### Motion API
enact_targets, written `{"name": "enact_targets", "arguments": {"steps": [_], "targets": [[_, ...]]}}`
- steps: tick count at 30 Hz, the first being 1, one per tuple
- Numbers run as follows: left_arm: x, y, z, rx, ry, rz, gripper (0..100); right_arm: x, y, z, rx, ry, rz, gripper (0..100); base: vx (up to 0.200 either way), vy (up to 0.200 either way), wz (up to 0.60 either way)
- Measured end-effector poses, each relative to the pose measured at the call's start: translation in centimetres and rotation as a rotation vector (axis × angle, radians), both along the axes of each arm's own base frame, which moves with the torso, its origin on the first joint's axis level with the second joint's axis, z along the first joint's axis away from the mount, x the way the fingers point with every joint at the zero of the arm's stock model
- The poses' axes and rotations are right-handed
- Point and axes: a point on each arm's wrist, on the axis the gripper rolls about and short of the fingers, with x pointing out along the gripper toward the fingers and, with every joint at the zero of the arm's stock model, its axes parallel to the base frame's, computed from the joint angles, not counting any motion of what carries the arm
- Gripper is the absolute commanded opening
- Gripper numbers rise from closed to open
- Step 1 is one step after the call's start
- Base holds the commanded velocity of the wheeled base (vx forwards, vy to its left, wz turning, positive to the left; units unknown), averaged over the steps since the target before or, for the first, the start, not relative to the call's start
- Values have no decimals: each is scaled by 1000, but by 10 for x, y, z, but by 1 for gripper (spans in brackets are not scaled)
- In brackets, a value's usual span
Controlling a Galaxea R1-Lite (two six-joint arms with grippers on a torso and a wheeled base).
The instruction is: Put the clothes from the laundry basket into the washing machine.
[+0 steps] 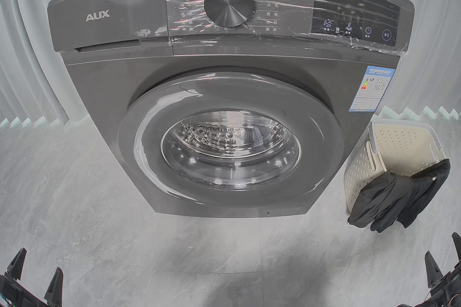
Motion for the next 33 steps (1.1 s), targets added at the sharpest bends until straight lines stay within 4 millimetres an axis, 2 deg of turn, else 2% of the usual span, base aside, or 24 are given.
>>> {"name": "enact_targets", "arguments": {"steps": [8,33], "targets": [[0,0,0,0,-1,0,100,0,0,0,0,0,-1,100,200,0,0],[0,0,0,0,-1,1,100,0,0,2,16,-15,-2,100,0,0,0]]}}
